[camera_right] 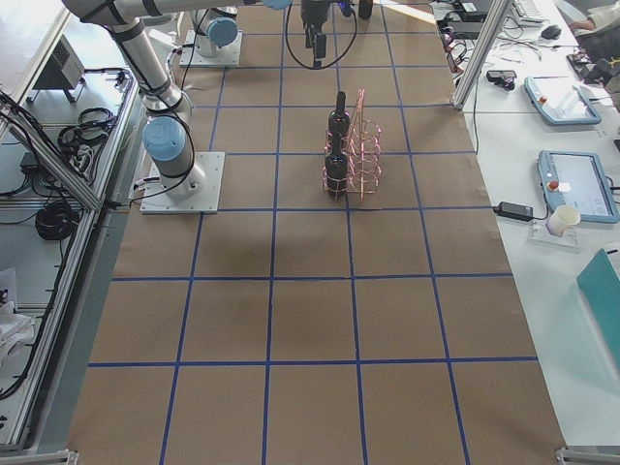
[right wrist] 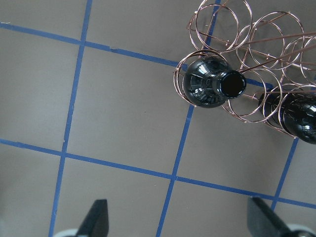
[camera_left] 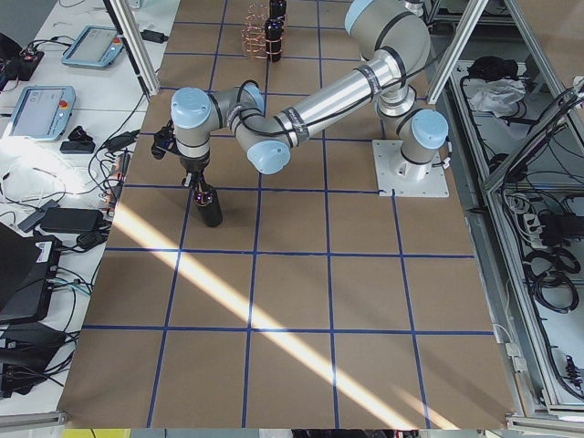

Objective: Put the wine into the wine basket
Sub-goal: 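Grasp the dark wine bottle by its neck with the left gripper, then lift the bottle upright and carry it toward the table center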

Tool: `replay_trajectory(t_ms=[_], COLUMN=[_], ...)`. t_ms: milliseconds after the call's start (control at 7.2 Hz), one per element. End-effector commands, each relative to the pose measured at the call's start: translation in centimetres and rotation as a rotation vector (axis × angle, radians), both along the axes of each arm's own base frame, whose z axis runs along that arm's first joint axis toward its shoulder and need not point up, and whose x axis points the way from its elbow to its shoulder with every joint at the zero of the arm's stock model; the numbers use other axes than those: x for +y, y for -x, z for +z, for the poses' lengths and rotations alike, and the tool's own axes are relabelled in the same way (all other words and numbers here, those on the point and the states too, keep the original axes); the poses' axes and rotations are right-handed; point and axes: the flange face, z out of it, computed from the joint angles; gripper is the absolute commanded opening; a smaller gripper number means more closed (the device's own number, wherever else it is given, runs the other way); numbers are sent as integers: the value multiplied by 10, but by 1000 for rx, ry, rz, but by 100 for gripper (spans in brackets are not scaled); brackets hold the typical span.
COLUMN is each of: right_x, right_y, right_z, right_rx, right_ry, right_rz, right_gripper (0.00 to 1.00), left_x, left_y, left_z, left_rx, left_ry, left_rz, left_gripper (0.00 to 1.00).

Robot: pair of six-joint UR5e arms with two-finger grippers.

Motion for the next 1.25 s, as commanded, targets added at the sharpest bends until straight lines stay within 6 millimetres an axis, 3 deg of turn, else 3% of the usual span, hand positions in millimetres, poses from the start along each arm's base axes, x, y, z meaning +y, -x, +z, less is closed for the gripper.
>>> replay_trajectory(t_ms=[0, 139, 417, 833, 1111], right_x=[1, 0, 0, 1, 1], right_y=[0, 0, 0, 0, 0], right_z=[1, 1, 1, 1, 1], right_rx=[1, 2, 4, 3, 1], right_ry=[2, 3, 3, 2, 2], right_rz=[0, 2, 2, 0, 0], right_gripper=[100, 100, 100, 100, 100], left_x=[11, 19, 56, 141, 204], left_y=[96, 136, 249, 374, 440], left_z=[4, 8, 19, 32, 9], left_rx=[-16, -2, 40, 85, 86], left_ry=[-38, -48, -75, -102, -147], left_rz=[-40, 22, 139, 262, 269], left_gripper=[0, 0, 0, 0, 0])
